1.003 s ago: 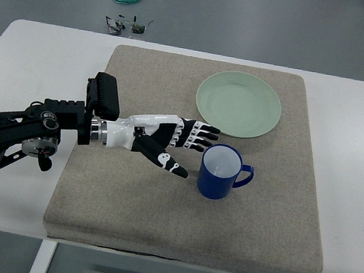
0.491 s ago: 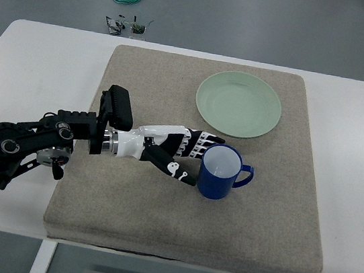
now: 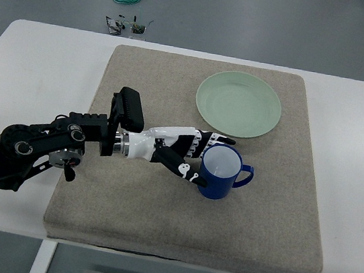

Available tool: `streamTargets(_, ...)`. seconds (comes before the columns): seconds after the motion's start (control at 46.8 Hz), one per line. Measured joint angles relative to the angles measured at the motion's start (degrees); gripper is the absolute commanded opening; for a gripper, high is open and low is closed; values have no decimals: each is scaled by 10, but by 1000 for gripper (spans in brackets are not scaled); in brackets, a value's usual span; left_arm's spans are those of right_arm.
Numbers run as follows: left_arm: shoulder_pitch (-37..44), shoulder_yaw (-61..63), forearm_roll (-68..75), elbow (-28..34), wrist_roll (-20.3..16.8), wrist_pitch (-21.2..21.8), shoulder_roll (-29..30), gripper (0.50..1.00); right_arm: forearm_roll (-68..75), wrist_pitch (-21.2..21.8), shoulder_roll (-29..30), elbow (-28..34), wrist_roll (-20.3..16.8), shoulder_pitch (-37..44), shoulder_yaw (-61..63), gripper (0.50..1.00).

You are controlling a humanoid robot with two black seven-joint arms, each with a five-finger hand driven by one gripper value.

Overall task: Place cup left of plate with left hand
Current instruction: 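Close the left hand fingers around the blue mug body, then lift the blue mug and carry it away from the plate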

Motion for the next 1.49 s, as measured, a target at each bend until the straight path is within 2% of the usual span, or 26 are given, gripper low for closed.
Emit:
streamTargets(0.534,-6,0,0,7,2,0,-20,992,0,0,0,0,0,0,0,934)
streamTargets(0.79,-9,2,0,9,4,4,-27,977,0,0,0,0,0,0,0,934)
streamTargets(1.003,-10,3,0,13,6,4,-30,936,0,0,0,0,0,0,0,934)
streamTargets(1.067,-10,3,0,16,7,4,-31,902,0,0,0,0,0,0,0,934)
streamTargets(1.302,-10,3,0,25,10,4,-35,849,0,0,0,0,0,0,0,934)
streamTargets(1.345,-10,3,0,28,10,4,-38,810,0,0,0,0,0,0,0,934)
streamTargets(1.452,-10,3,0,32,10,4,-41,797,0,0,0,0,0,0,0,934)
streamTargets(1.494,-10,3,0,33,10,4,-42,774,0,0,0,0,0,0,0,934)
